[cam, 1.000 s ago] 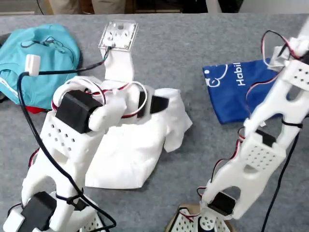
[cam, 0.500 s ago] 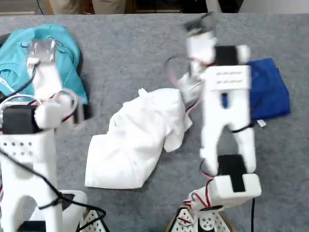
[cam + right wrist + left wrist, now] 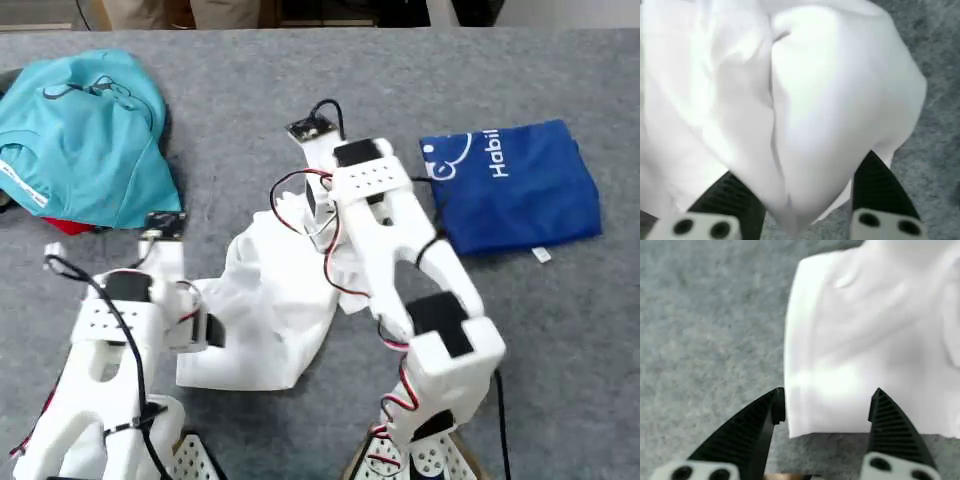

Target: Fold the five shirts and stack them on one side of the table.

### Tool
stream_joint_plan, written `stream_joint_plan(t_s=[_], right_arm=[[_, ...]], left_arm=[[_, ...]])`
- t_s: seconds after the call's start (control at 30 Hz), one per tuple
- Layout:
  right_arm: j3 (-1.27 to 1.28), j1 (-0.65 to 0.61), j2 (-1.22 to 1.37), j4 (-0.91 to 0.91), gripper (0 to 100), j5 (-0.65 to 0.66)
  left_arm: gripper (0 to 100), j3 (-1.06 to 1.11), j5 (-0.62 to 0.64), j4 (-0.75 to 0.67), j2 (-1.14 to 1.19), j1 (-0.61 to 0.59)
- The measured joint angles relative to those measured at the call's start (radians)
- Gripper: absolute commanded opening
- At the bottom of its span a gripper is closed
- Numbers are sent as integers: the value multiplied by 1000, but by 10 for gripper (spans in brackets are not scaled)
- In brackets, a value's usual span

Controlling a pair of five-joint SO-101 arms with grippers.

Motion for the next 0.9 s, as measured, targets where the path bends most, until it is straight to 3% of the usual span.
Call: stream_joint_plan(t_s=[0.1, 0.13, 0.3, 0.43, 0.53, 0.7, 0.9], right_arm=[[-35, 0, 20, 37, 0, -34], [-57, 0, 20, 51, 13, -48], [-195, 0, 21, 161, 2, -107], [-342, 0, 21, 279, 5, -126], [-497, 0, 21, 381, 3, -126], [-740, 49, -40, 399, 3, -109], [-930, 57, -222, 399, 3, -28]], left_arm=[[29, 28, 14, -84, 0, 71], [10, 40, 15, -118, 0, 95], [19, 114, 18, -272, 0, 216], [18, 115, 18, -302, 0, 255], [18, 26, 18, -218, 0, 201], [18, -293, 21, -17, 0, 29], [19, -592, 23, 152, 0, 15]])
